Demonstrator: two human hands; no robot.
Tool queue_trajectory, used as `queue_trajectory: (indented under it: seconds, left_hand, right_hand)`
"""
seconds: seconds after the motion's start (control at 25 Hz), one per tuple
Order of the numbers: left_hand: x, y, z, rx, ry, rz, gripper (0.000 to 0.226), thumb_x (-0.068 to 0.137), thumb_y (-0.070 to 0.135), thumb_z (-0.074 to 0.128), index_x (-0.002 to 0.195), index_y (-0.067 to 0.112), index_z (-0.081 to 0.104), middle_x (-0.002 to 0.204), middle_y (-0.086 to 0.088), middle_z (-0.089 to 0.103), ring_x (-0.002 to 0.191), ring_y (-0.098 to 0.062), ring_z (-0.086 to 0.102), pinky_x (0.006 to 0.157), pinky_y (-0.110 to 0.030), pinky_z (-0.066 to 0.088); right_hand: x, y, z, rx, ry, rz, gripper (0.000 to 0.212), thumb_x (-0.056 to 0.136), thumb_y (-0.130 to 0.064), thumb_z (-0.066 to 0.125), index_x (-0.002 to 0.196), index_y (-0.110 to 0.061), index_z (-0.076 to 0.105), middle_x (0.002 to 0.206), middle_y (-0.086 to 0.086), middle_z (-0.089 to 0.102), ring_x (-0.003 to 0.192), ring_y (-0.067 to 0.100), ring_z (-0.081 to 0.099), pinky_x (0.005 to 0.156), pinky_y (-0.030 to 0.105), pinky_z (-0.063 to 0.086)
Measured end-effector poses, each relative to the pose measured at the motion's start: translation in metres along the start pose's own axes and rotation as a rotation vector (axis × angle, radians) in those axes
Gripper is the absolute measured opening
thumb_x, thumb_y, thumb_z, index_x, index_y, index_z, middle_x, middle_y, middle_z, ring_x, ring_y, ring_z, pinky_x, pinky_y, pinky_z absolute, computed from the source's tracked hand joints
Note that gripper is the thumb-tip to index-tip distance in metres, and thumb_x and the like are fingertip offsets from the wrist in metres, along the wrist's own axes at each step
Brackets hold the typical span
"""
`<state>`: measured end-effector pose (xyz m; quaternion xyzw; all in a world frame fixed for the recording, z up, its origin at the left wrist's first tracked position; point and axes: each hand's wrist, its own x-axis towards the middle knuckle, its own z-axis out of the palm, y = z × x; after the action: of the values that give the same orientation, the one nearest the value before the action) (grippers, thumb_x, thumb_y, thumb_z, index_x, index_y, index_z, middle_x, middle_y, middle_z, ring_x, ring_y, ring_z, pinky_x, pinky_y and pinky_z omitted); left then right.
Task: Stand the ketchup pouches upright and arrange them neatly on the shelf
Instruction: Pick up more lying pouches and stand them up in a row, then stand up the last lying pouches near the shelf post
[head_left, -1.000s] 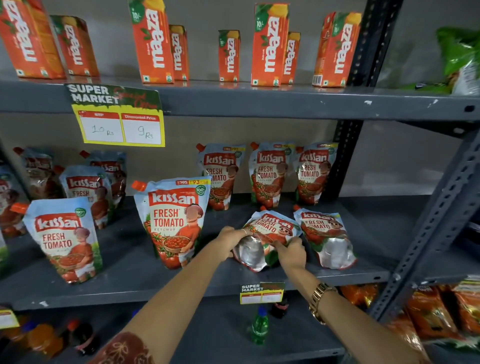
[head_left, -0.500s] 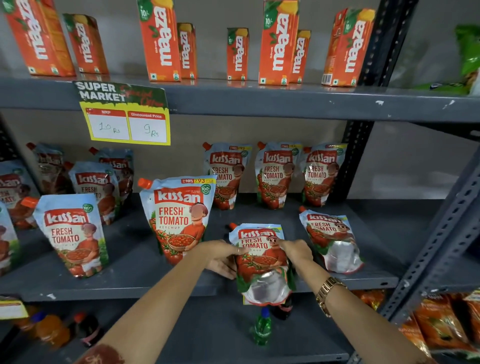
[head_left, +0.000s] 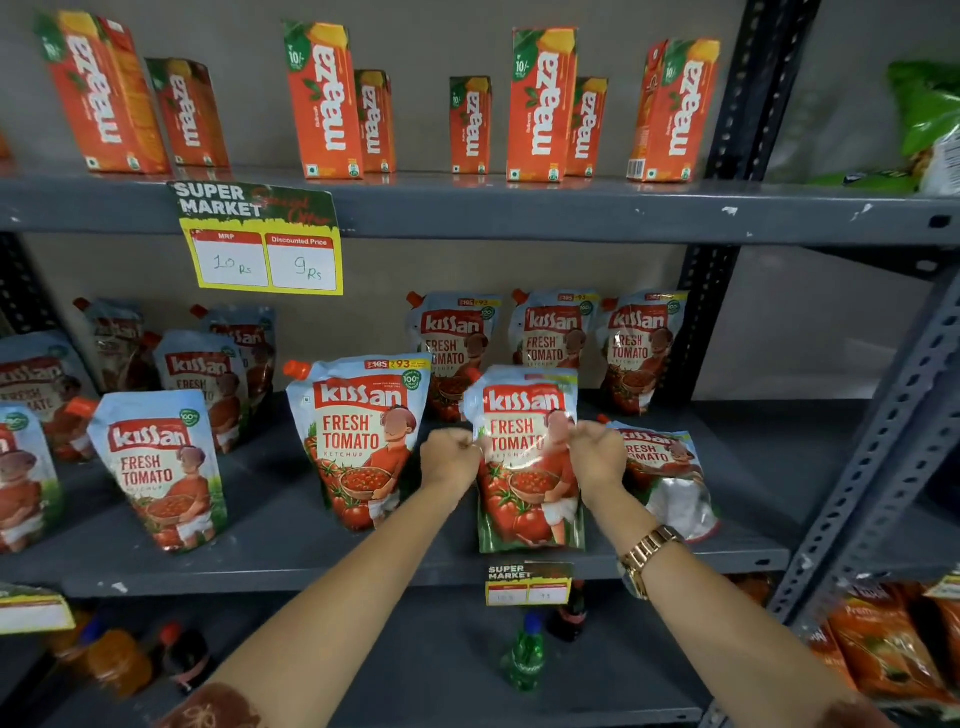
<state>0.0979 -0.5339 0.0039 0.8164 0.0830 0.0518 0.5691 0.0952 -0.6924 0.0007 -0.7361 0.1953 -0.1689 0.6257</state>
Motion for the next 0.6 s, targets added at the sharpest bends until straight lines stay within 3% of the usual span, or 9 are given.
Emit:
queue_trajectory:
  seconds: [0.12,0.2,0.32,0.48,0.6]
  left_hand:
    - [0.003,0.007,-0.003,0.004,0.041,0.134,0.020,0.084,0.011,0.065,0.071,-0.003,0.066,0.079,-0.018,0.067,0.076,-0.027,0.062,0.071,-0.031,0.053]
    - [0.006,0.001,-0.002,-0.005,0.041,0.123,0.015,0.085,0.006,0.062,0.073,-0.002,0.066,0.089,-0.025,0.070,0.088,-0.036,0.066,0.079,-0.045,0.058]
    - [0.007,0.002,-0.003,-0.030,0.045,0.057,0.015,0.086,0.008,0.062,0.080,-0.005,0.069,0.096,-0.024,0.071,0.093,-0.038,0.066,0.083,-0.050,0.057]
    - [0.001,0.011,-0.005,0.021,0.036,0.019,0.019,0.084,0.017,0.065,0.081,-0.002,0.070,0.093,-0.021,0.073,0.091,-0.036,0.068,0.081,-0.041,0.057]
    - [-0.005,0.013,-0.010,0.016,0.053,0.002,0.018,0.085,0.018,0.065,0.088,0.001,0.071,0.099,-0.016,0.073,0.097,-0.030,0.066,0.080,-0.035,0.052]
  right_hand:
    - [0.004,-0.010,-0.001,0.066,0.026,-0.117,0.026,0.089,-0.005,0.053,0.064,-0.010,0.056,0.073,0.010,0.063,0.071,0.019,0.057,0.060,0.027,0.048]
    - [0.002,-0.008,-0.001,0.020,0.023,-0.146,0.022,0.089,-0.003,0.052,0.069,-0.008,0.059,0.074,0.006,0.063,0.069,0.015,0.055,0.053,0.015,0.043]
    - [0.001,-0.003,0.001,-0.156,0.039,-0.164,0.012,0.088,-0.004,0.055,0.080,0.002,0.062,0.079,0.016,0.065,0.076,0.022,0.057,0.062,0.024,0.043]
    - [-0.002,-0.001,-0.007,-0.249,0.113,-0.113,0.019,0.086,0.000,0.053,0.096,0.000,0.069,0.101,0.017,0.071,0.098,0.031,0.063,0.074,0.022,0.039]
    - [-0.004,-0.002,-0.022,-0.238,0.206,-0.115,0.019,0.085,0.000,0.055,0.093,-0.001,0.072,0.103,0.017,0.072,0.101,0.031,0.064,0.079,0.023,0.042]
